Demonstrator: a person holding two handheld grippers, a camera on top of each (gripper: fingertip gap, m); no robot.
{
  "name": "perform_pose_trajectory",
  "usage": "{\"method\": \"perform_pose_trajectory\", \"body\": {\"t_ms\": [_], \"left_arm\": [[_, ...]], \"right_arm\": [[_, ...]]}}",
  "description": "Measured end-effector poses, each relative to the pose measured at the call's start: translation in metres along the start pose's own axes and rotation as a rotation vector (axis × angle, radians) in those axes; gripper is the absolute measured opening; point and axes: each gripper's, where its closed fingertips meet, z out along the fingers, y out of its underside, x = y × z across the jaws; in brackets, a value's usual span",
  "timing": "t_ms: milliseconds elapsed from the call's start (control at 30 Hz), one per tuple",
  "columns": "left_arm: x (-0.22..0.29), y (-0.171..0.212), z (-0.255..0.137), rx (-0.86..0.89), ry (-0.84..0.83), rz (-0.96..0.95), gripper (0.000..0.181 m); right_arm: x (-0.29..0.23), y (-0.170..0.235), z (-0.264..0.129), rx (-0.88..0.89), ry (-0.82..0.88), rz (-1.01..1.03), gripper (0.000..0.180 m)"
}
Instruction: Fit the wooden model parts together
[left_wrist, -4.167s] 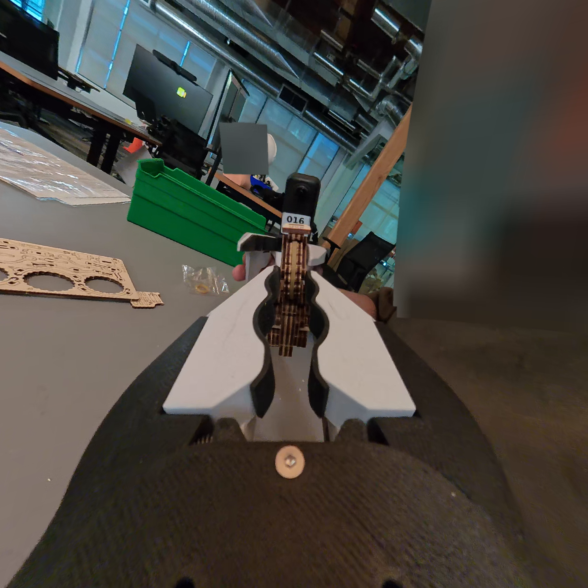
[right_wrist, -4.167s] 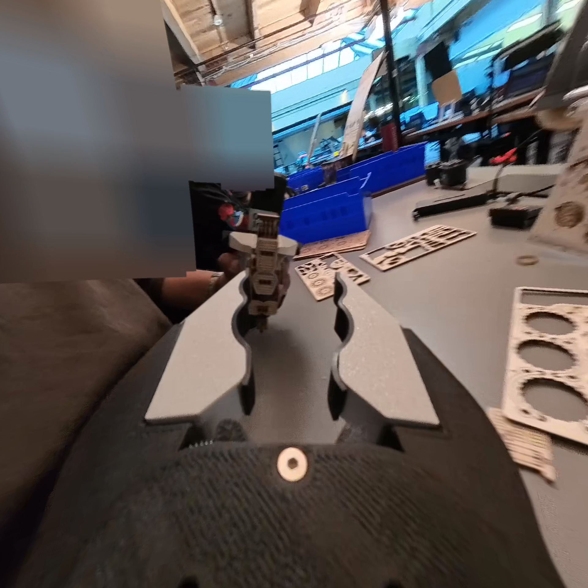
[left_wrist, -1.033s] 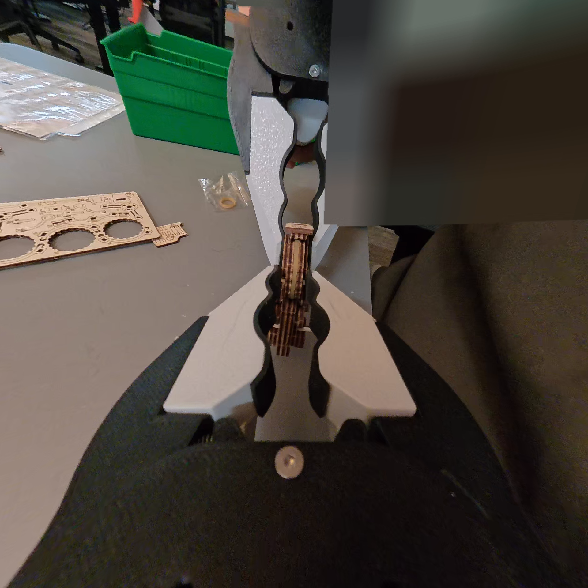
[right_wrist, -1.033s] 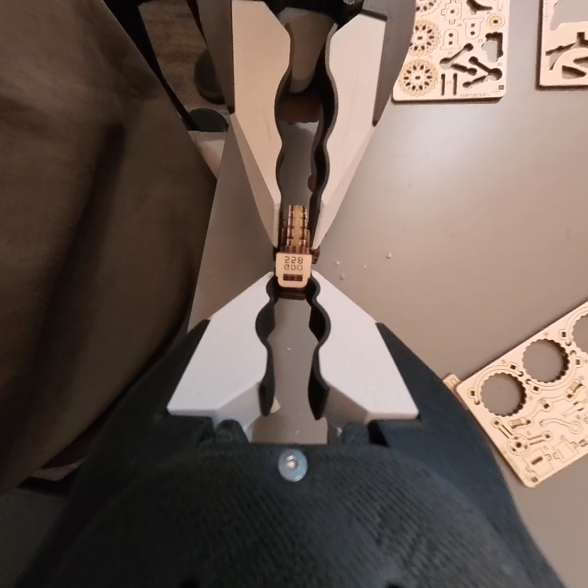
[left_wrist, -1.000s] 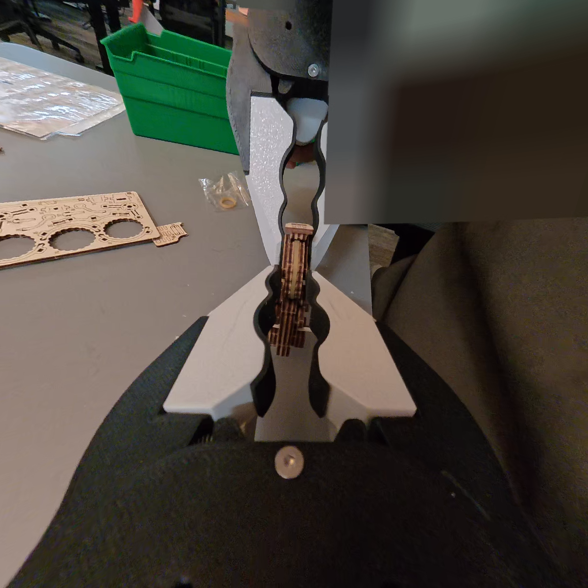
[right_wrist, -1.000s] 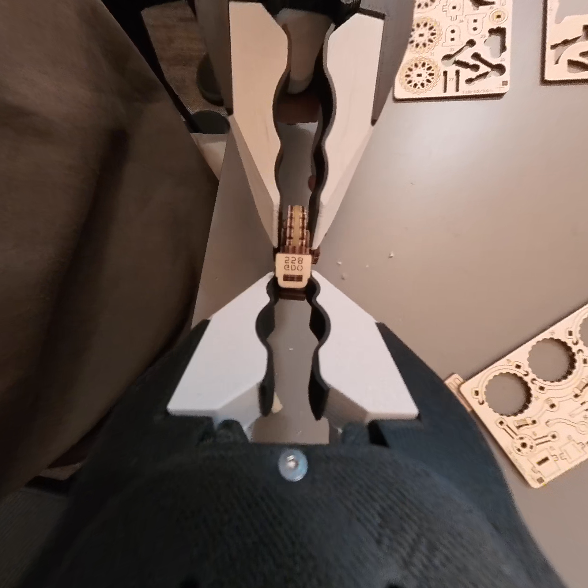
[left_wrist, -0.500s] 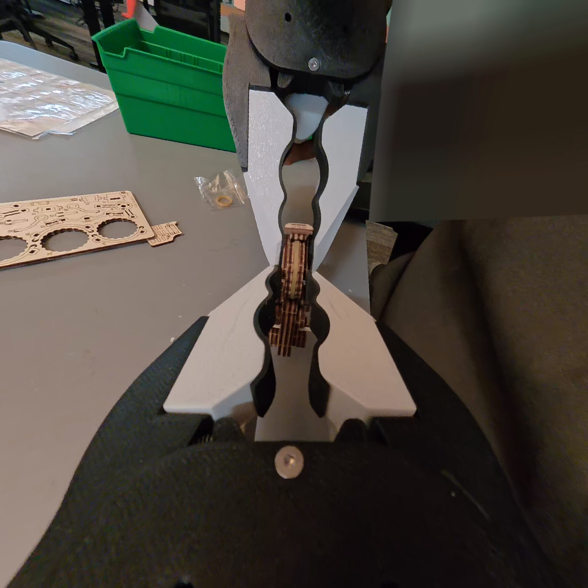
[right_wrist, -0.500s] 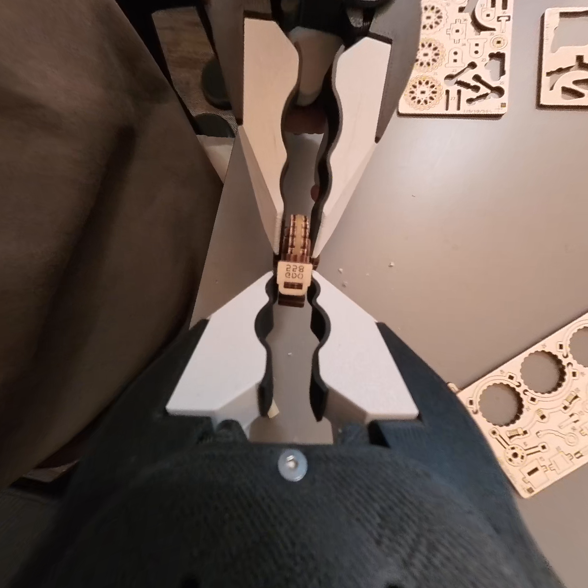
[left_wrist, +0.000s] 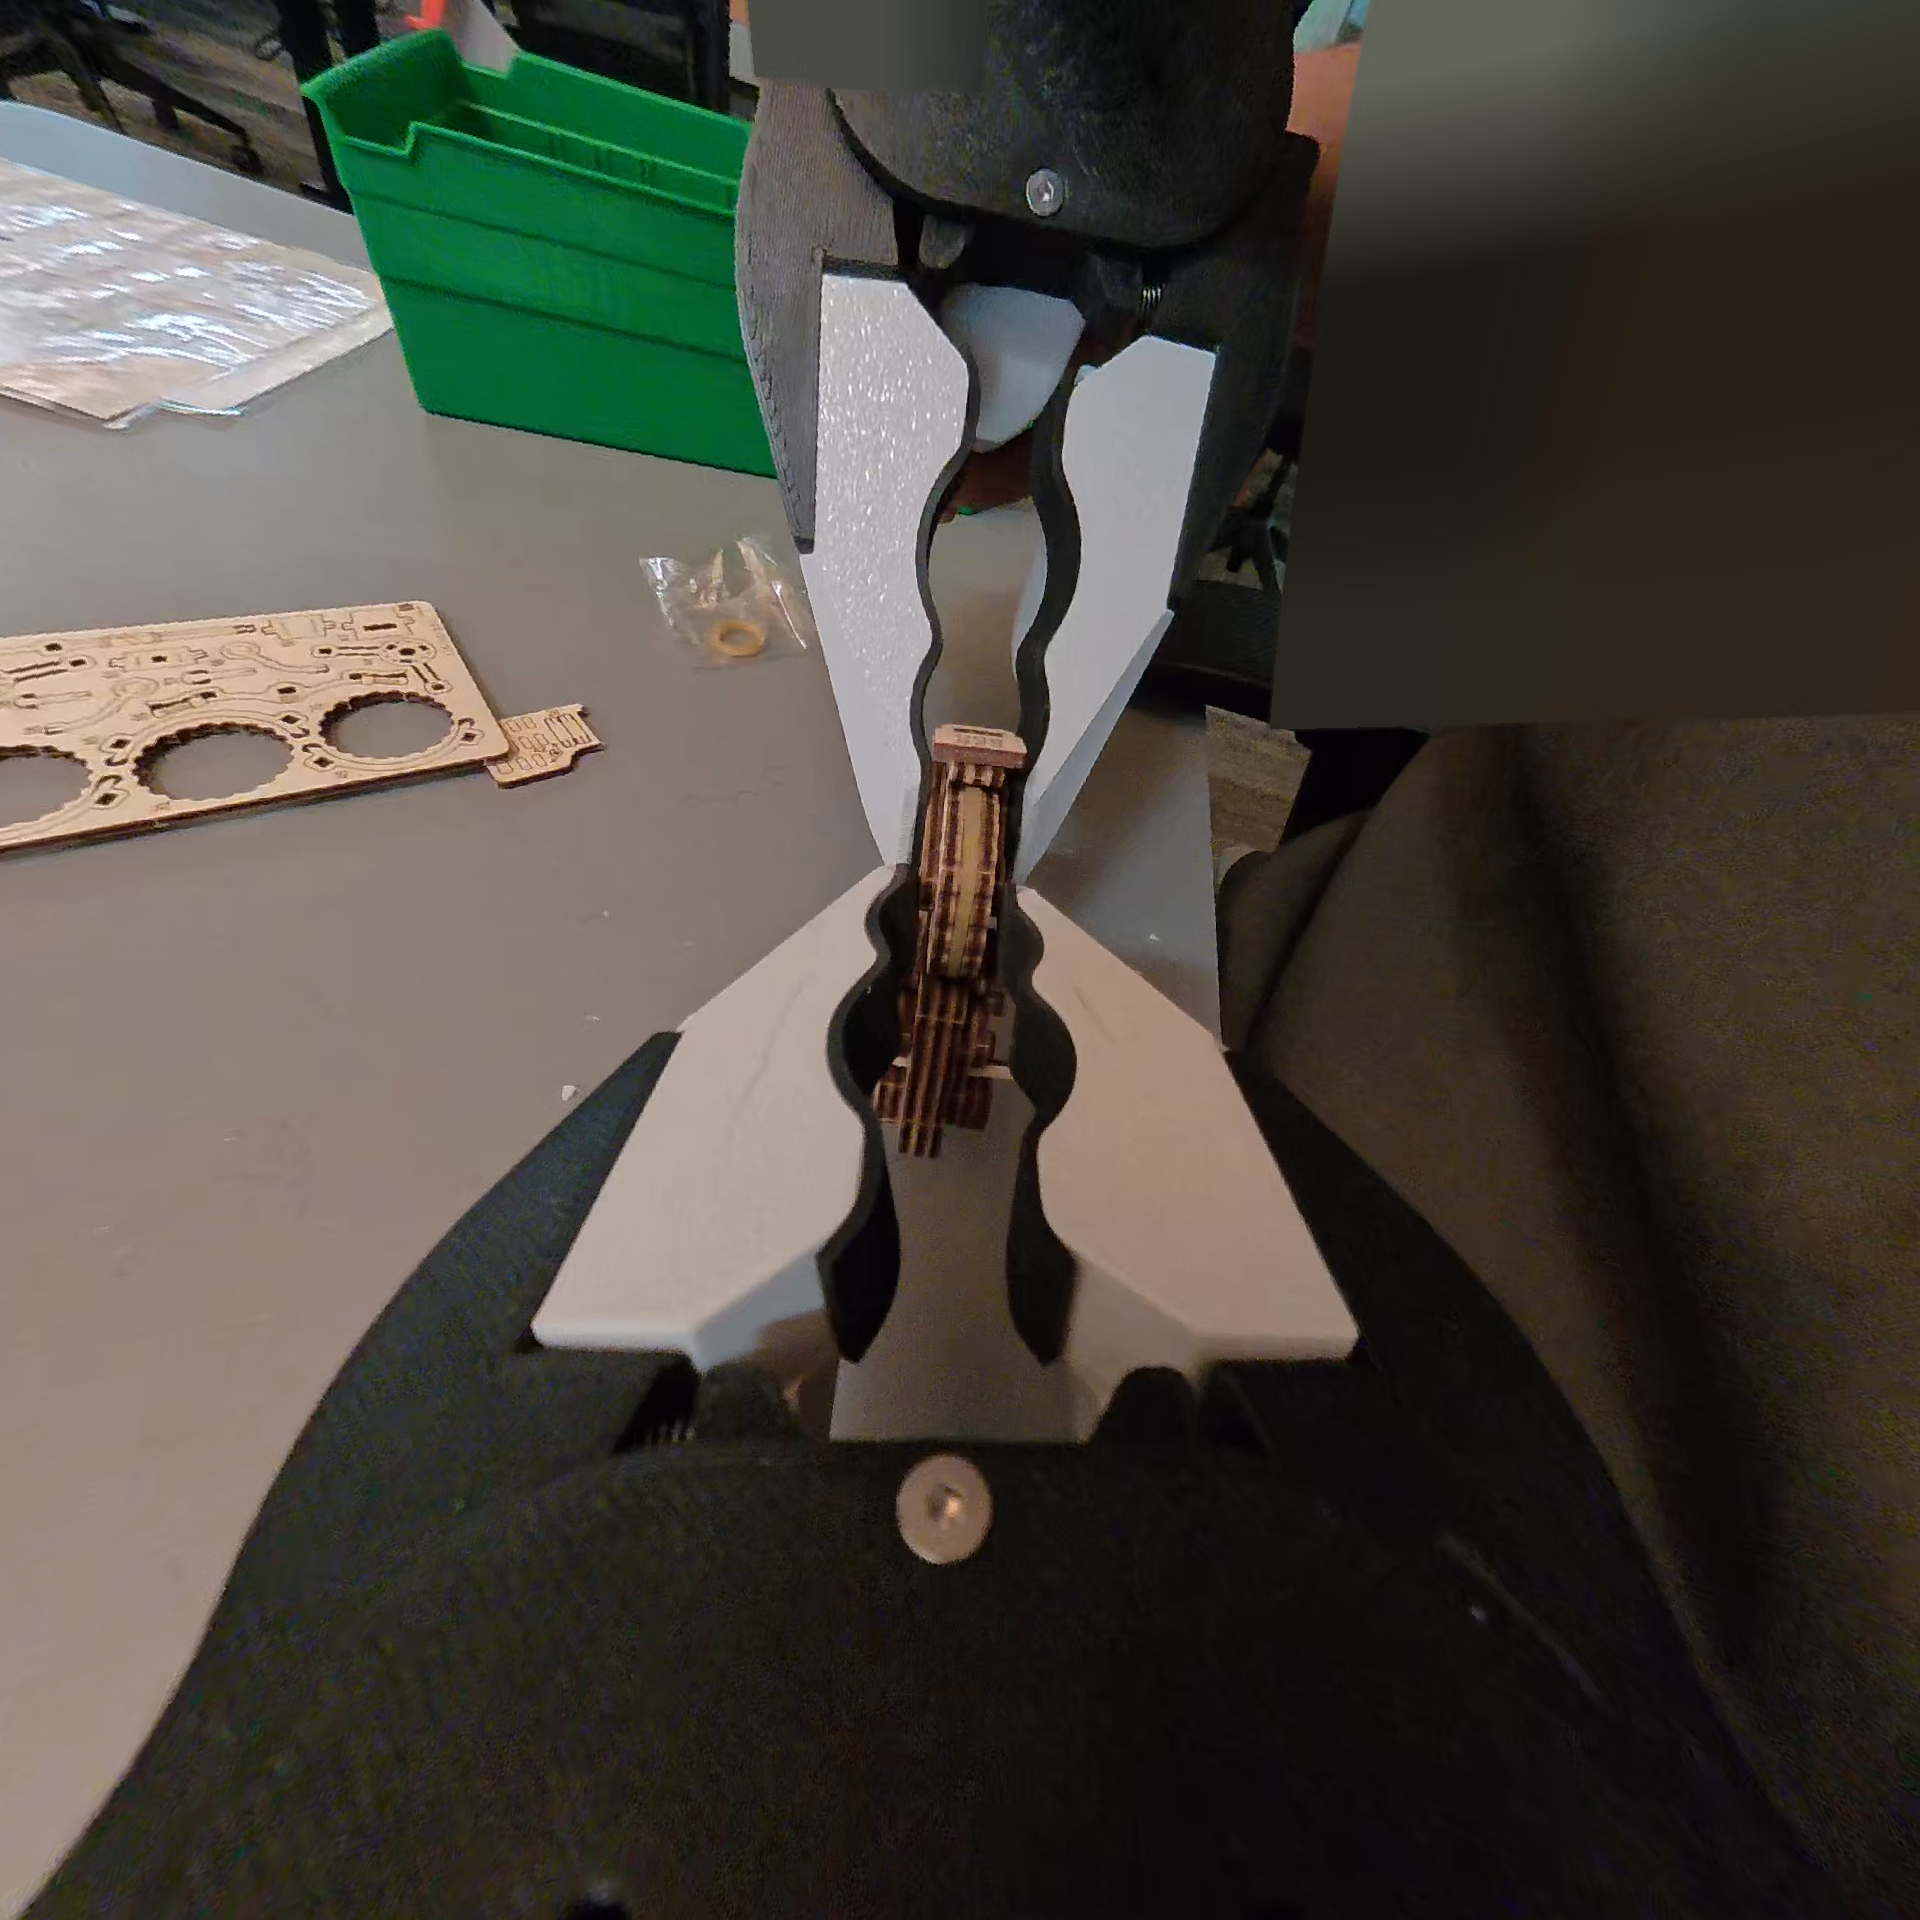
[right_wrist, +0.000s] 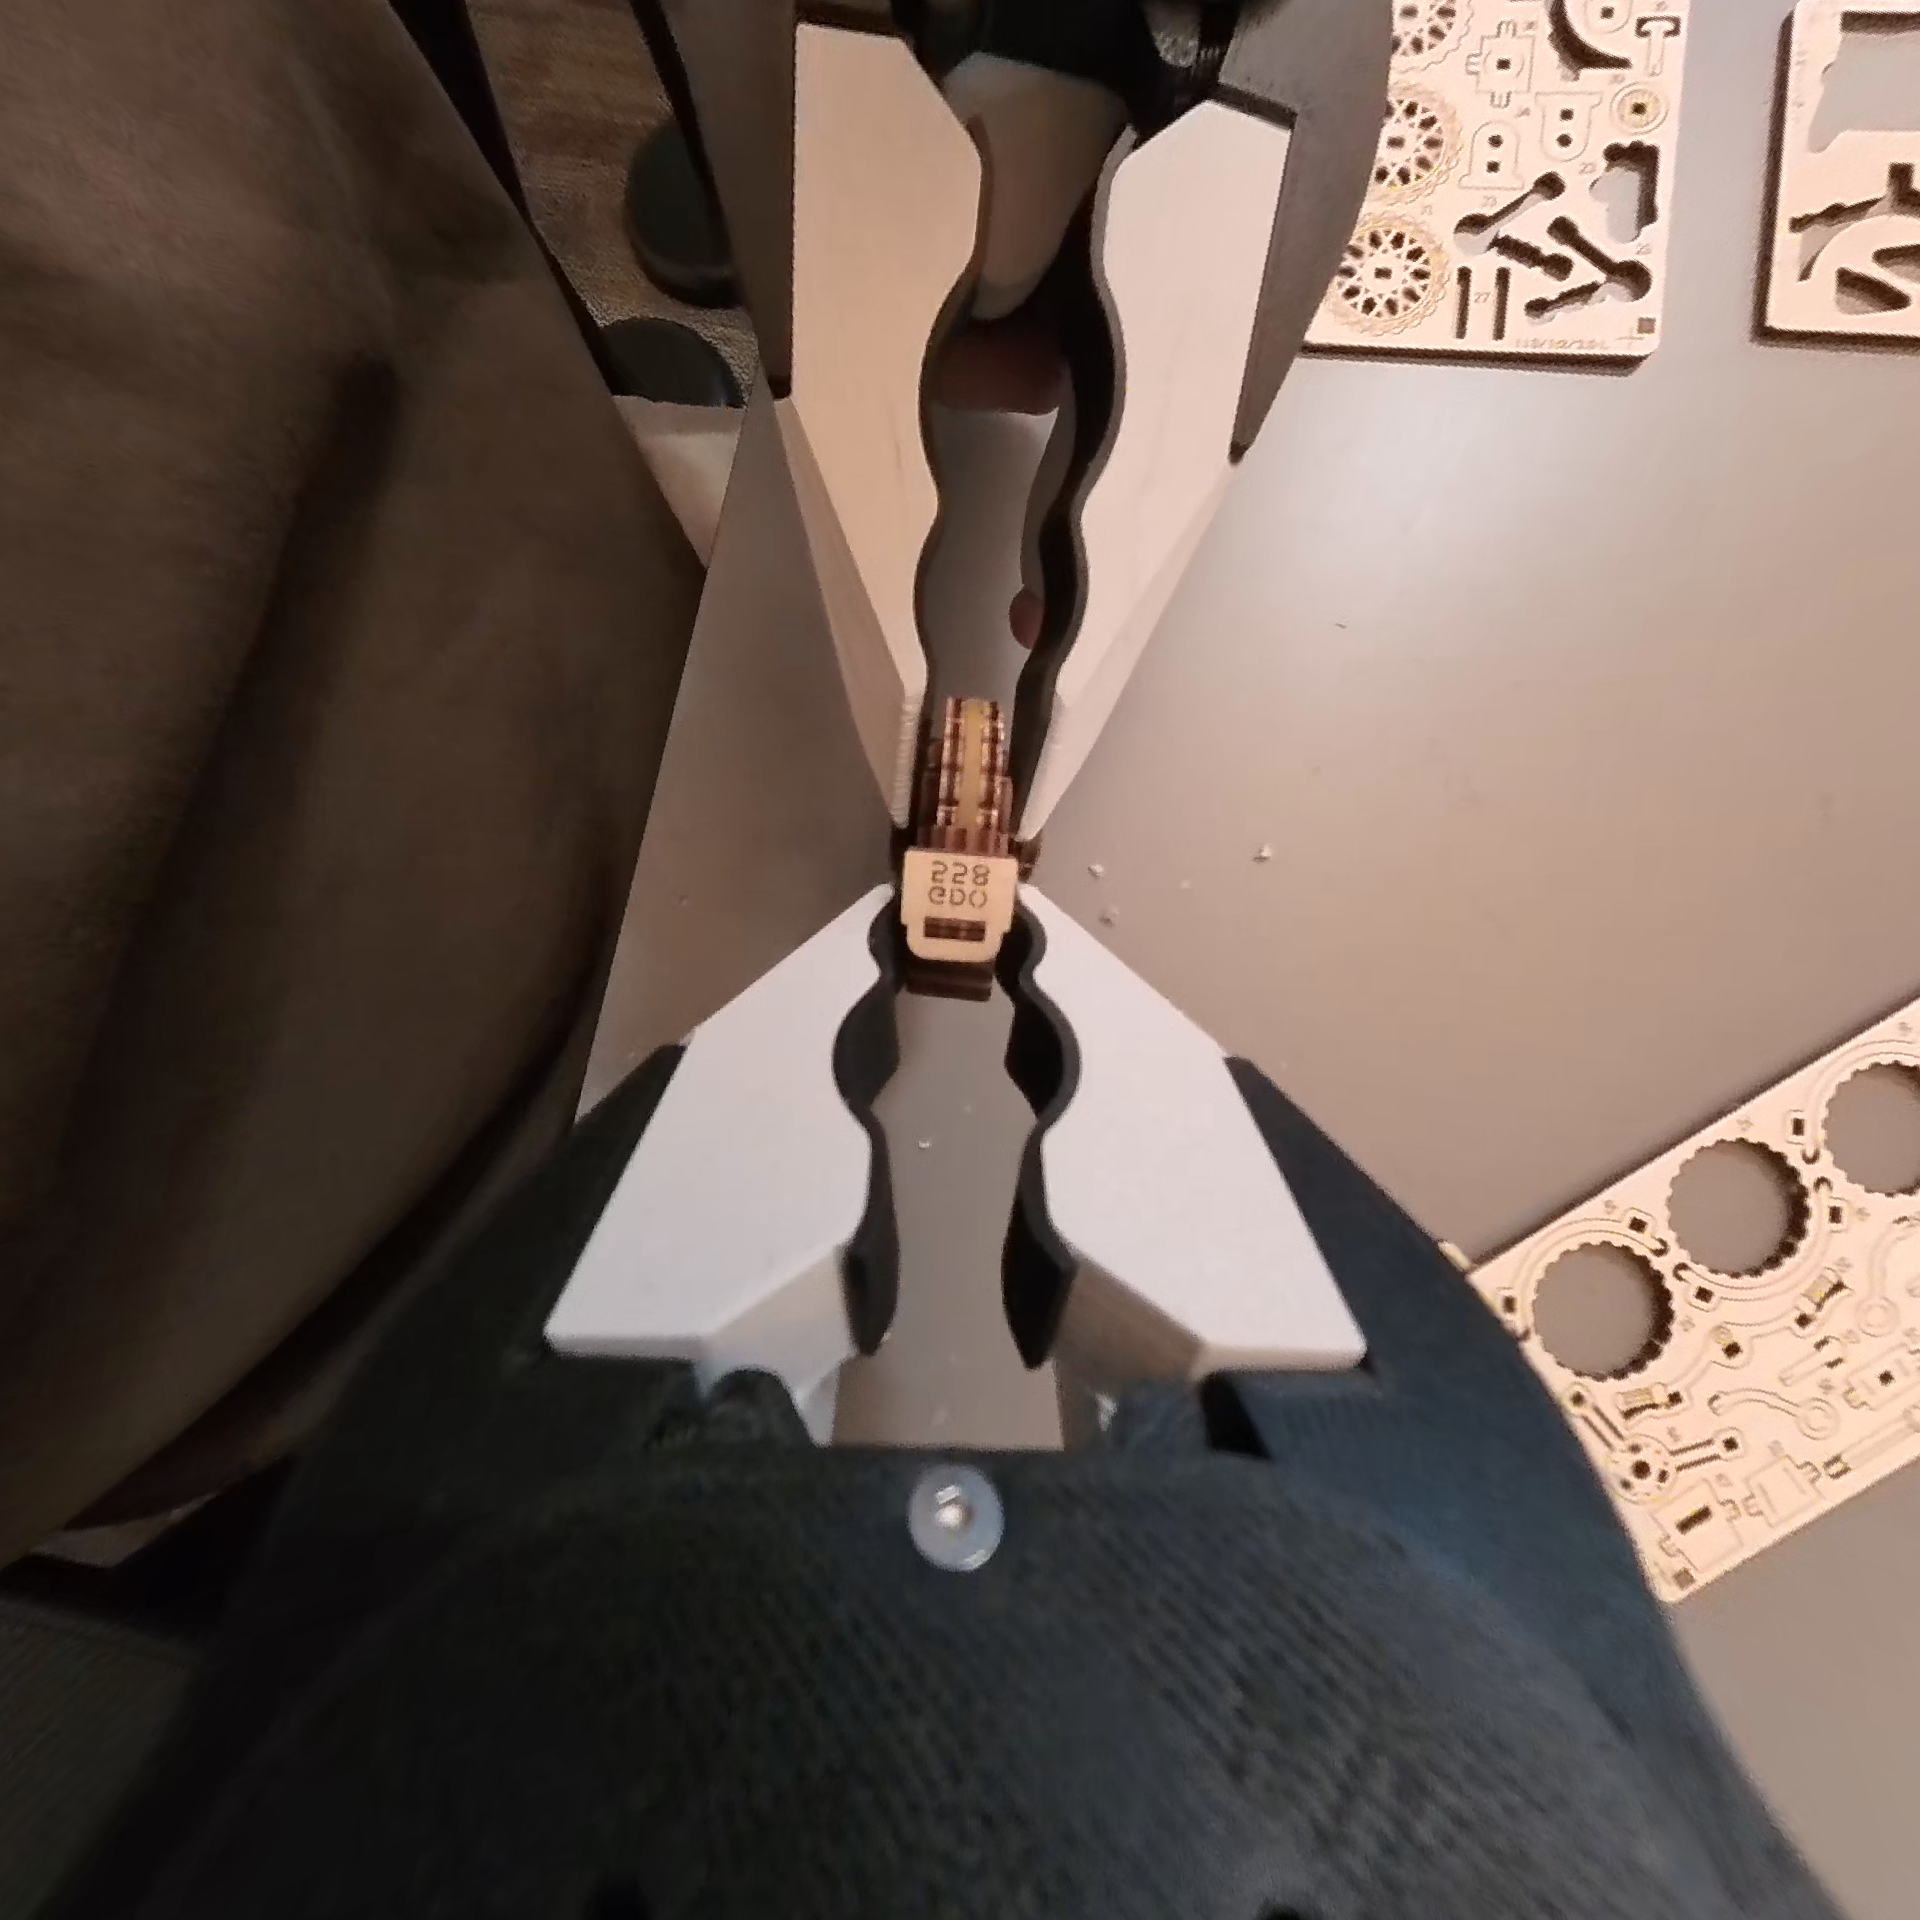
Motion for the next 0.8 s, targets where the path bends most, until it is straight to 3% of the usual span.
{"method": "perform_pose_trajectory", "body": {"t_ms": [333, 367, 433, 533, 667, 800], "left_arm": [[-0.004, -0.008, -0.005, 0.047, 0.016, -0.049, 0.013], [-0.006, -0.008, -0.006, 0.054, 0.015, -0.062, 0.013], [-0.009, -0.01, -0.008, 0.081, 0.019, -0.1, 0.013], [-0.018, -0.019, -0.016, 0.143, 0.008, -0.159, 0.013], [-0.031, -0.029, -0.028, 0.237, -0.005, -0.254, 0.013], [-0.039, -0.042, -0.039, 0.36, 0.015, -0.372, 0.013]], "right_arm": [[0.005, -0.006, -0.003, 0.063, 0.024, 0.059, 0.014], [0.006, -0.007, -0.004, 0.069, 0.025, 0.074, 0.018], [0.012, -0.006, -0.008, 0.063, 0.045, 0.076, 0.042], [0.021, -0.003, -0.02, 0.075, 0.065, 0.113, 0.057], [0.037, -0.006, -0.041, 0.205, 0.149, 0.193, 0.057], [0.045, -0.018, -0.053, 0.454, 0.2, 0.302, 0.055]]}}
